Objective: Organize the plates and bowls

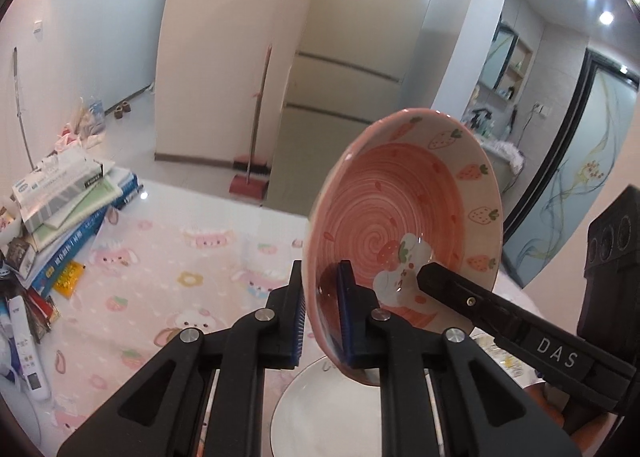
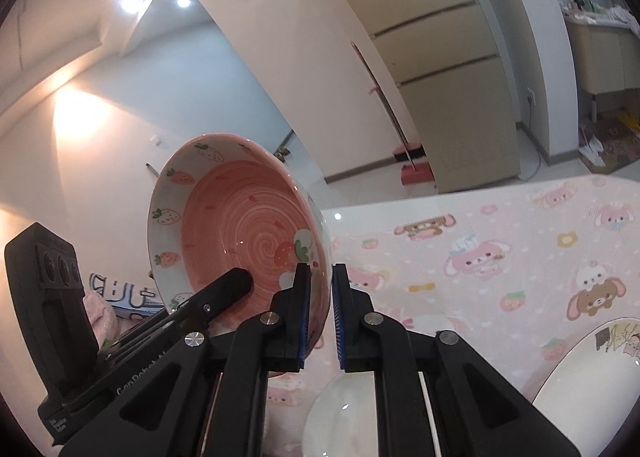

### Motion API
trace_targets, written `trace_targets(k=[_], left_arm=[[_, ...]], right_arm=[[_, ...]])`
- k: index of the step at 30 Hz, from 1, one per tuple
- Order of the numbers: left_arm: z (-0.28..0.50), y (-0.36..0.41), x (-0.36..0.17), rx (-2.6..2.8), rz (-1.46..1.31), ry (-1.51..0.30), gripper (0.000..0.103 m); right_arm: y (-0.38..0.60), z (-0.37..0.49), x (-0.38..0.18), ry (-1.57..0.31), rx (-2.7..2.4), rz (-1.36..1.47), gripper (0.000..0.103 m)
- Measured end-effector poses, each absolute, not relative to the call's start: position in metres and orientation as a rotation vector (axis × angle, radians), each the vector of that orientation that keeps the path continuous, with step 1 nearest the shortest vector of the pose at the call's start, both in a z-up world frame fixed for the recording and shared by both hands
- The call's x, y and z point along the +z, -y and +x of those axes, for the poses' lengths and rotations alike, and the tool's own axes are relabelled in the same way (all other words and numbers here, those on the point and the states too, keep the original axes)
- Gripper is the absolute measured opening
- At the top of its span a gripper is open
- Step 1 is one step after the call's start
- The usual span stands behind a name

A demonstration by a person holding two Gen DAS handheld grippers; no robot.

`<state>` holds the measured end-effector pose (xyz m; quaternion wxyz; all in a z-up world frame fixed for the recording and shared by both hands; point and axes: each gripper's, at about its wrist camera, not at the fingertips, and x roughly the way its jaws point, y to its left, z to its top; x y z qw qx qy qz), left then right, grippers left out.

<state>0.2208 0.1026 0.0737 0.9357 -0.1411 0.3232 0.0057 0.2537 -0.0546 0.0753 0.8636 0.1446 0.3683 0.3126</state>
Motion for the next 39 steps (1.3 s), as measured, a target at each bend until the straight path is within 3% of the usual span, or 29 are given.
trace_targets(k=[8, 22, 39], left_arm=[[0.188, -0.105, 0.111, -0.003, -0.266, -0.562, 0.011], [0.144, -0.106, 0.118, 0.099, -0.186, -0.579, 0.010], [0.078, -0.165, 0.062, 0.238, -0.232, -0.700, 0.011]], right_arm=[[0.054, 0.222, 0.106, -0.716, 0.702, 0.296, 0.012], [0.030, 0.197, 0.103, -0.768, 0.775, 0.293, 0.012], [-0.055, 0.142, 0.044, -0.923, 0.802, 0.085, 0.012]])
